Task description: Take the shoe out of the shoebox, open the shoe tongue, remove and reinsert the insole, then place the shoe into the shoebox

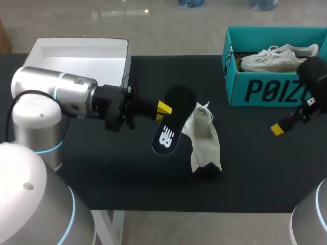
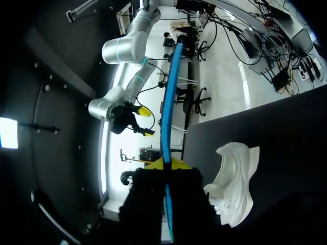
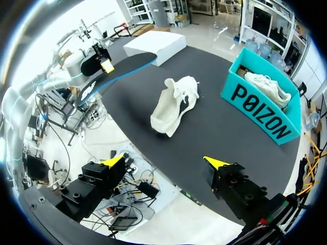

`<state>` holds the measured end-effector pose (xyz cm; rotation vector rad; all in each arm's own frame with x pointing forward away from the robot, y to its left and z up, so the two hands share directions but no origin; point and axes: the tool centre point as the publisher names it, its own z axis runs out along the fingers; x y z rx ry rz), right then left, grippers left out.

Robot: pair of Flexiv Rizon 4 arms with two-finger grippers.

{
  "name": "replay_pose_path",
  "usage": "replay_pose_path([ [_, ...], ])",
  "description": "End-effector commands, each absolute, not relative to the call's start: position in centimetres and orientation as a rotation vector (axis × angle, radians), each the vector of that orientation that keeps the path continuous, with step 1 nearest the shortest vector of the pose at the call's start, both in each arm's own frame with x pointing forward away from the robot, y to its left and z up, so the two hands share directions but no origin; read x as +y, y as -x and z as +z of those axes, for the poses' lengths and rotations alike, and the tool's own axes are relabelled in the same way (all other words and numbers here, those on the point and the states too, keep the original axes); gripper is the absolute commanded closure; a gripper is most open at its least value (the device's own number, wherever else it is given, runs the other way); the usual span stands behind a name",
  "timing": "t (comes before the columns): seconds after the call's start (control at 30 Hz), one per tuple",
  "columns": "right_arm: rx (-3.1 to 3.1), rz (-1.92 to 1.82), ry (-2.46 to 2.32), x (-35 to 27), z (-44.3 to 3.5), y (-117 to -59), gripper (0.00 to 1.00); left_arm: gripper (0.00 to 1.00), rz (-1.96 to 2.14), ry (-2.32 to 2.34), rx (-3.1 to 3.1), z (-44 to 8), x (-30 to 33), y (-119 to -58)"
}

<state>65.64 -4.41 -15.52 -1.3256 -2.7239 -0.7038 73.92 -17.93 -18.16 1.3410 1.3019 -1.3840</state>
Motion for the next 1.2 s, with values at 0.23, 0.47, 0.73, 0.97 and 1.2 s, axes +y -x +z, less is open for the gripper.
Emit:
replay_pose_path([
  [0.23,-2.711,-0.545,1.211,-4.57,-15.39,-68.12,0.00,1.00,-1.374,-1.323,1.311,-18.40,-17.36,-73.82],
  [0.47,-2.692,-0.516,1.220,-4.92,-15.31,-67.91,0.00,1.00,-1.377,-1.325,1.316,-18.67,-17.82,-73.91],
  [0.73,-2.651,-0.516,1.224,-4.88,-15.23,-68.02,0.00,1.00,-1.356,-1.355,1.322,-18.43,-18.26,-73.66],
  [0.97,-2.651,-0.516,1.224,-4.88,-15.23,-68.02,0.00,1.00,-1.356,-1.355,1.322,-18.43,-18.26,-73.66],
  [1.2,-2.651,-0.516,1.224,-4.88,-15.23,-68.02,0.00,1.00,-1.356,-1.355,1.322,-18.43,-18.26,-73.66],
])
